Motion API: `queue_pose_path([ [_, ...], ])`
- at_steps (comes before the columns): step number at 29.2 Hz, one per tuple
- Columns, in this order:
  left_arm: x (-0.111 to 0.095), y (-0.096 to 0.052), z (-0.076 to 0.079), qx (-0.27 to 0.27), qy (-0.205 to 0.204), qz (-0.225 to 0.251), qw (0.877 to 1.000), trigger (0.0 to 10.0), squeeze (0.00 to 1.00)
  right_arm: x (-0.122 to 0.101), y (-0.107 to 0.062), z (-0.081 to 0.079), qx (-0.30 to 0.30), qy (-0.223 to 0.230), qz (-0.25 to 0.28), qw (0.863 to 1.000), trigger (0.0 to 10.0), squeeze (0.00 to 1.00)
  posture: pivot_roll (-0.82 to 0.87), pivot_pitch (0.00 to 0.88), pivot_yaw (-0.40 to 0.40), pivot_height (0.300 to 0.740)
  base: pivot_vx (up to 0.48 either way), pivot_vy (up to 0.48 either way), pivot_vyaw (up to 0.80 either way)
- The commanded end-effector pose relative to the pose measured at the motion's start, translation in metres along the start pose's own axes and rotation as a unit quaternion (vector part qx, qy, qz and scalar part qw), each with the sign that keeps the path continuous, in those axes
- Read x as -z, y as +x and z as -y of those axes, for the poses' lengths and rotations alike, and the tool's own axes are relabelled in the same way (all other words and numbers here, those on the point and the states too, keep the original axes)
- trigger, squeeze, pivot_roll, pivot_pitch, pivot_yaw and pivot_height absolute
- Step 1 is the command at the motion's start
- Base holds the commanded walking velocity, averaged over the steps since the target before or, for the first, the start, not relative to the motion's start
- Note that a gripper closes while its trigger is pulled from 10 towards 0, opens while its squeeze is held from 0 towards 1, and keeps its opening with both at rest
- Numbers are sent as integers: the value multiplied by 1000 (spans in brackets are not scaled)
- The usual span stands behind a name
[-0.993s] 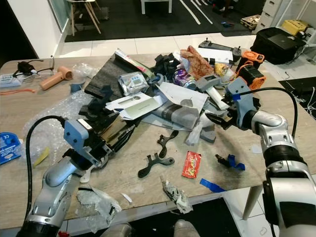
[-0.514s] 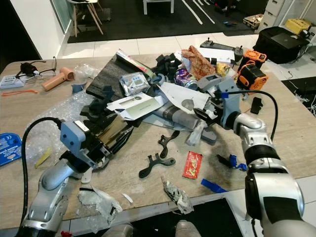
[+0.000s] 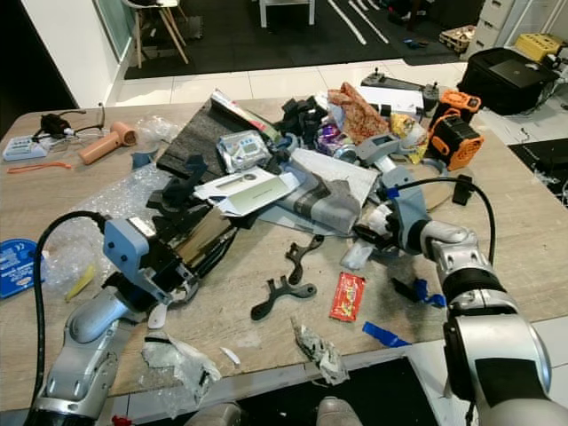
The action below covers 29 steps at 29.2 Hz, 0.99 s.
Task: Picking trash to rubbish bin
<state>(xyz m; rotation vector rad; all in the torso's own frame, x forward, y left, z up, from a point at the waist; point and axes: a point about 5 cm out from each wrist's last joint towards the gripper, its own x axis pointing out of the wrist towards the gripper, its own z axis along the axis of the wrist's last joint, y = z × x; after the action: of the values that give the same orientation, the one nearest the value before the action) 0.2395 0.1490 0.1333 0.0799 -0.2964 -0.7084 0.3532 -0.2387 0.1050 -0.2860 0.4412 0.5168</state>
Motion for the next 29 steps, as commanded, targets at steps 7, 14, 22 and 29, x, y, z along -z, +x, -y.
queue_pose_path([
  [7, 1, 2, 1, 4, -5, -2, 1000, 10000, 0, 20, 4, -10, 4, 17, -51, 999, 0, 0, -12, 0, 1, 740, 0, 0, 0],
  [14, -1, 4, 1, 3, -6, 3, 1000, 10000, 0, 21, 4, -9, 13, 23, -54, 998, 0, 0, -17, 0, -2, 740, 0, 0, 0],
  [22, -1, 6, 2, 2, -9, 8, 1000, 10000, 0, -19, 3, -3, -17, 47, 73, 996, 0, 0, -28, 0, -9, 740, 0, 0, 0],
  [29, -1, 7, 2, -2, -16, 14, 1000, 10000, 0, -55, -5, 5, -39, 78, 182, 979, 0, 0, -41, 0, -13, 740, 0, 0, 0],
])
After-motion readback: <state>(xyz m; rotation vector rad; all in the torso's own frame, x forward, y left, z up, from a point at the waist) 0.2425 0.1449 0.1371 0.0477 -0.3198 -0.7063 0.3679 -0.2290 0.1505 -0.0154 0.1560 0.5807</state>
